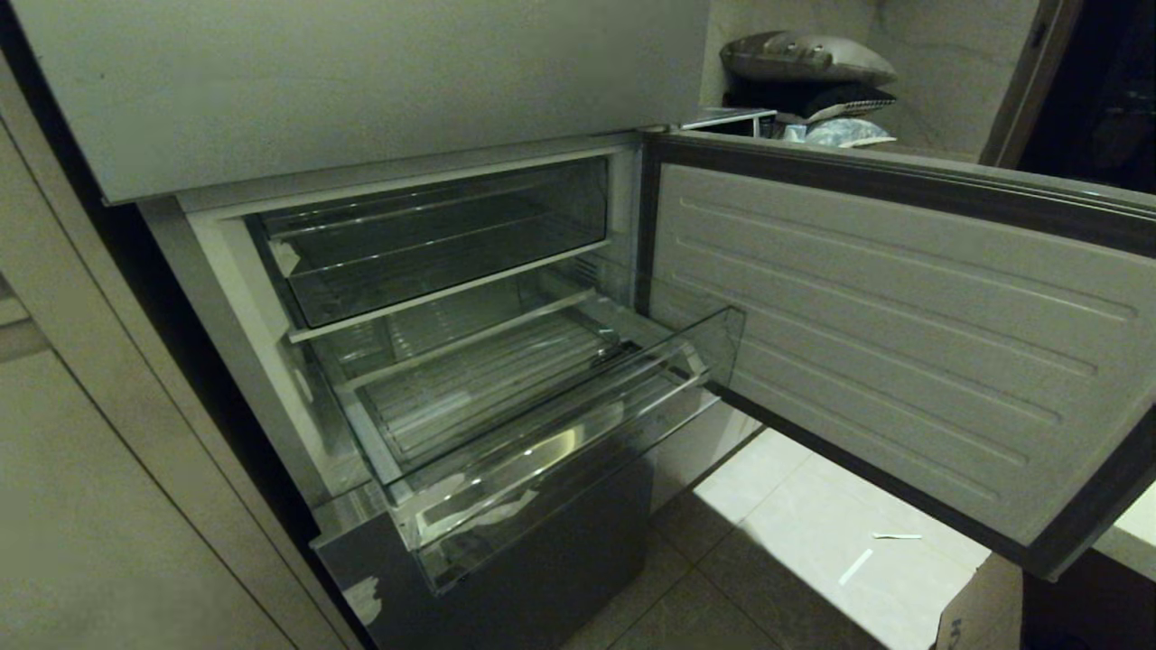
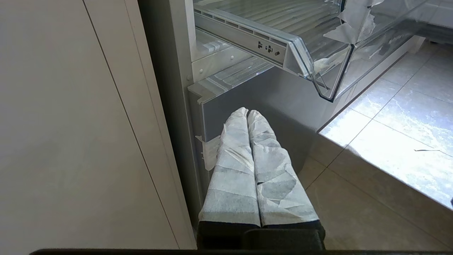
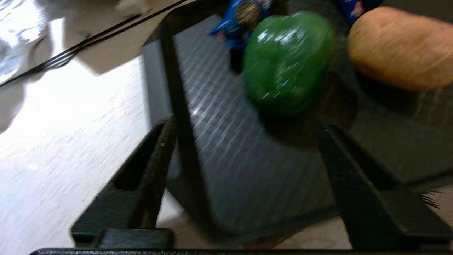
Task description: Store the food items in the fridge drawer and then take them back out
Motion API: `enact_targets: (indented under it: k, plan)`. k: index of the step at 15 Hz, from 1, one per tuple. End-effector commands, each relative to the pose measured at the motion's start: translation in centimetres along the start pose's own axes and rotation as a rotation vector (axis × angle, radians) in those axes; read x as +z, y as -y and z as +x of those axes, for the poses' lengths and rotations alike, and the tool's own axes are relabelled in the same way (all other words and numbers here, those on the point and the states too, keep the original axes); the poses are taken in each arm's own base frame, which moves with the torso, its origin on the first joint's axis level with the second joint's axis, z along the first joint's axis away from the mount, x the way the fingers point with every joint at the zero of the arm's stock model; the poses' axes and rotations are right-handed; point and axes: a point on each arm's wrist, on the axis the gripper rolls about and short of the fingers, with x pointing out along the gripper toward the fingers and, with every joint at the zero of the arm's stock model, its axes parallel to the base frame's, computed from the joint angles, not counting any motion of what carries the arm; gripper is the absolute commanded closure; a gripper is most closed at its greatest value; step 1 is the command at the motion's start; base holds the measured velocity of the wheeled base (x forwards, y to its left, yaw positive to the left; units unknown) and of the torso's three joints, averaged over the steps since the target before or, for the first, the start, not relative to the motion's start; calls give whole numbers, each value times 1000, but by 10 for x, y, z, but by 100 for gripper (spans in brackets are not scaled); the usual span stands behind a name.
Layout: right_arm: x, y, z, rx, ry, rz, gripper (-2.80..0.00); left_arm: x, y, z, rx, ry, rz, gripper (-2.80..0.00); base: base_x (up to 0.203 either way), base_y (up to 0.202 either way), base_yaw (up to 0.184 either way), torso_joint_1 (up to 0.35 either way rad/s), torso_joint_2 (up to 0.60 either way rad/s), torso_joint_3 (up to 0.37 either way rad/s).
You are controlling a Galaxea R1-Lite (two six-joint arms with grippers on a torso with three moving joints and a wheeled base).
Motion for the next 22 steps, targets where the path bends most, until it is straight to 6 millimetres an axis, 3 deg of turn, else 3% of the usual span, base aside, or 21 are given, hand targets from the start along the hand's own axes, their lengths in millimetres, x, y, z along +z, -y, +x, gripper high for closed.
enact_targets:
  k: [1, 6, 10, 22]
  plan:
    - [2, 10, 20, -30, -28, 14, -280, 0, 0, 0, 0, 1, 0, 0, 0, 0, 0, 0, 0, 0]
    - [8, 22, 33, -61, -28, 9, -280, 0, 0, 0, 0, 1, 0, 0, 0, 0, 0, 0, 0, 0]
    - [9, 30, 57, -77, -52, 15, -280, 0, 0, 0, 0, 1, 0, 0, 0, 0, 0, 0, 0, 0]
    - [10, 33, 97, -59, -64, 13, -280, 0, 0, 0, 0, 1, 0, 0, 0, 0, 0, 0, 0, 0]
